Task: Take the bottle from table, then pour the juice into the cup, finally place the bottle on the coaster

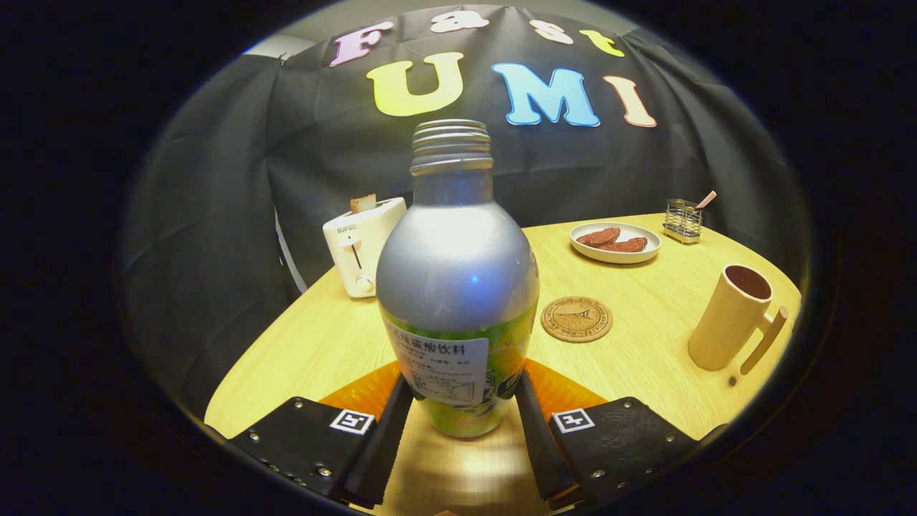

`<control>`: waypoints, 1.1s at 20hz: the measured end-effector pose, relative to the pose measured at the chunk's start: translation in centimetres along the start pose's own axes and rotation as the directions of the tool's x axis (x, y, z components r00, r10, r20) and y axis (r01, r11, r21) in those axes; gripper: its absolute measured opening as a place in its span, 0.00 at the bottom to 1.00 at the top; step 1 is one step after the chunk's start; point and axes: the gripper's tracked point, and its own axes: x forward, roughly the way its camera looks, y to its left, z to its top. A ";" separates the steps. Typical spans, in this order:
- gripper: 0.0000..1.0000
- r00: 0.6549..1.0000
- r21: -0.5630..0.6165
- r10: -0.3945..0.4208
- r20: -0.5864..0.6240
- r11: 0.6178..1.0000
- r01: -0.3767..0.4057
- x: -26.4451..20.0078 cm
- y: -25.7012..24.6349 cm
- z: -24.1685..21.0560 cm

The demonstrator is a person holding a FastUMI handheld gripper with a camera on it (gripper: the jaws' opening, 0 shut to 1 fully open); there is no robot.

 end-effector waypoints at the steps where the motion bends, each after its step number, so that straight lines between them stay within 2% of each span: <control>1: 0.76 1.000 0.010 0.009 -0.005 1.000 -0.009 0.0 -0.1 0.1; 6: 0.76 0.999 0.050 0.036 -0.041 0.998 -0.033 -1.0 -0.7 1.4; 12: 0.76 0.999 0.075 0.037 -0.017 0.997 -0.035 -2.6 -1.6 3.3; 16: 0.76 0.999 0.162 0.035 -0.016 0.986 -0.032 -2.9 -3.0 4.2; 22: 0.76 0.999 0.323 0.031 0.035 0.946 -0.040 -4.0 -6.2 5.7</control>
